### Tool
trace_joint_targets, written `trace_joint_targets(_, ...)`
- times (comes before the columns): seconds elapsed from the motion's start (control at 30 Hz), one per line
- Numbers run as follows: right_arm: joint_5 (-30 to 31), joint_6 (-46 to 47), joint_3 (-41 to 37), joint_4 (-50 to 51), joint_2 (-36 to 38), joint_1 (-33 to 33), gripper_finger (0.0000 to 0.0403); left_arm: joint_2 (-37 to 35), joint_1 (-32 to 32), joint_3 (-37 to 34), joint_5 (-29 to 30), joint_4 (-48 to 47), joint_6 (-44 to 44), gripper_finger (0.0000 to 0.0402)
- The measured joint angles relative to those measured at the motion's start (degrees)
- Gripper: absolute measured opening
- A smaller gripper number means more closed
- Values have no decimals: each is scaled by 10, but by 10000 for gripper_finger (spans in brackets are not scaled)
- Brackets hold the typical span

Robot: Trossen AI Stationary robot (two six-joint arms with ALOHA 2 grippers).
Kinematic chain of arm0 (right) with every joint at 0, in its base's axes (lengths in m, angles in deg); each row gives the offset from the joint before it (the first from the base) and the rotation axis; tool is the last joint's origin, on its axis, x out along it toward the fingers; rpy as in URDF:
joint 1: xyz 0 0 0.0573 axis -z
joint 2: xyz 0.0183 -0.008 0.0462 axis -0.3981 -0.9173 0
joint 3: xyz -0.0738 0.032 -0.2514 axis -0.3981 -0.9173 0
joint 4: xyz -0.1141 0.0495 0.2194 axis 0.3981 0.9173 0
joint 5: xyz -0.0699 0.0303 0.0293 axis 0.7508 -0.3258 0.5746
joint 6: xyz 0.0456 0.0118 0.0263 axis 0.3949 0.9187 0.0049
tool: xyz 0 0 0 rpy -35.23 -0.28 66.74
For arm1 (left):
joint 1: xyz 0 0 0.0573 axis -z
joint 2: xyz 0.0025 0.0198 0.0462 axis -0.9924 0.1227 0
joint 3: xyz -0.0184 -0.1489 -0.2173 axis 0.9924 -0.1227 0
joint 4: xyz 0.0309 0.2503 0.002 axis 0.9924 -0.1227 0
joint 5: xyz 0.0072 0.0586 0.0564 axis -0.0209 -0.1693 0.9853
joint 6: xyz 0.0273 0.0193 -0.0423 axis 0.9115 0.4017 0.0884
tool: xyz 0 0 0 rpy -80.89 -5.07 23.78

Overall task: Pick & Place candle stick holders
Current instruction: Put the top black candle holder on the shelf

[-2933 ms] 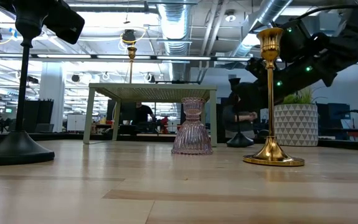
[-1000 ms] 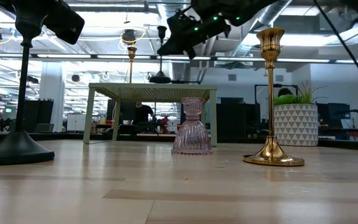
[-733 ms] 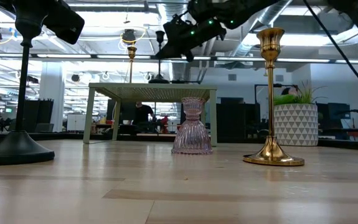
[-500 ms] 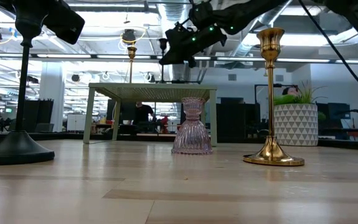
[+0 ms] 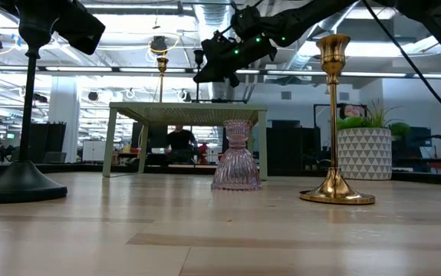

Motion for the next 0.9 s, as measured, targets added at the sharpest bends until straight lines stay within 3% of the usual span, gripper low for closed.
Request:
trace_joint_targets(0.53,0,-2,0,17,0,0,1,0,0,0,0,0,0,7)
trace_joint_targets(0.9,0,-5,0,3,0,-3,70,0,0,0,0,0,-1,9)
